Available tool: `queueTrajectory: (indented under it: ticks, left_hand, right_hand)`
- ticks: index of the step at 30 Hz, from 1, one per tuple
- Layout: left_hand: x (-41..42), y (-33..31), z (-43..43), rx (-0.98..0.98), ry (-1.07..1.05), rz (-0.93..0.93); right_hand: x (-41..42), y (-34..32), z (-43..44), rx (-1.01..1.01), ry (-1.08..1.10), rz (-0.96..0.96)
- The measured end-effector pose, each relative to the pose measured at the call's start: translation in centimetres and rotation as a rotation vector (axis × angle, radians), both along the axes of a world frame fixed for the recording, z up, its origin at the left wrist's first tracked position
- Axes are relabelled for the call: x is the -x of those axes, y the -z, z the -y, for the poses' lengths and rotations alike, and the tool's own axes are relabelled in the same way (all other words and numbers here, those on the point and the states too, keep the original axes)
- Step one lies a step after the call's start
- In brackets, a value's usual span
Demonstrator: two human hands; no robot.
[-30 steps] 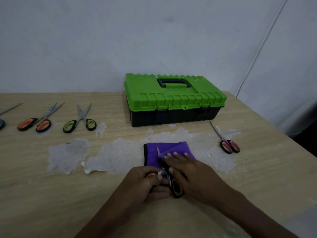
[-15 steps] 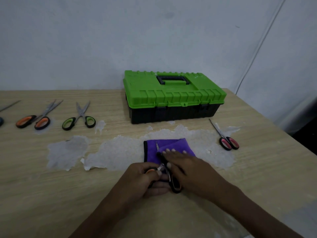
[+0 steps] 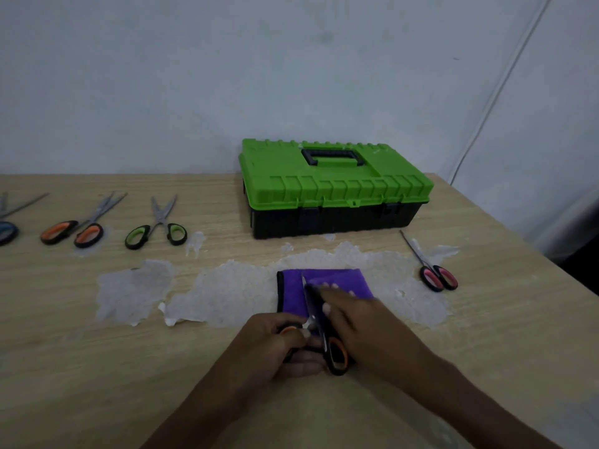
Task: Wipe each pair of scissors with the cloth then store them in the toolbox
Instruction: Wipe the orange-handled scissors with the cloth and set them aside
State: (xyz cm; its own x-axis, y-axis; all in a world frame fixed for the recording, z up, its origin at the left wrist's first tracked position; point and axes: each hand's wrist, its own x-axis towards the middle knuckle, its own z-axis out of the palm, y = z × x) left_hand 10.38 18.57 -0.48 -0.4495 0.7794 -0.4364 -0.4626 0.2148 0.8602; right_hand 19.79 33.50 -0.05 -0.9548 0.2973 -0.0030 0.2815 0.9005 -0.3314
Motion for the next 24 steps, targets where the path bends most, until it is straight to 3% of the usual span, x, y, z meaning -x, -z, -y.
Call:
queueTrajectory:
  ticks: [4,10,15,17,20,24]
  left_hand:
    - [0.1,0.4,-0.1,-0.019,0.015,-0.006]
    - [0.0,0.3,0.0,-0.025,-0.010,0.040]
    - [-0.1,0.0,0.1,0.006,-0.030,0.038]
    - [0.0,0.0,0.0,0.001,-0.022,0.034]
    - [0.1,0.1,-0.1,-0.013,0.001,0.013]
    - [0.0,0.1,-0.1,-0.018,-0.013,0.025]
  right_hand:
    - [0.1,-0.1,1.1,-0.115,-0.137,0.115]
    - [4.6,0.5,-0.4,-0.221,-0.074,0.130]
    - [3.9,-2.3,-1.6,0.066,0.088,0.005]
    - [2.0,-3.0,-0.8,0.133,0.032,0.020]
    - [-0.1,-1.9,1.2,0.027,-0.142,0.169]
    - [3.3,-0.6,0.3,-0.187,-0.091,0.199]
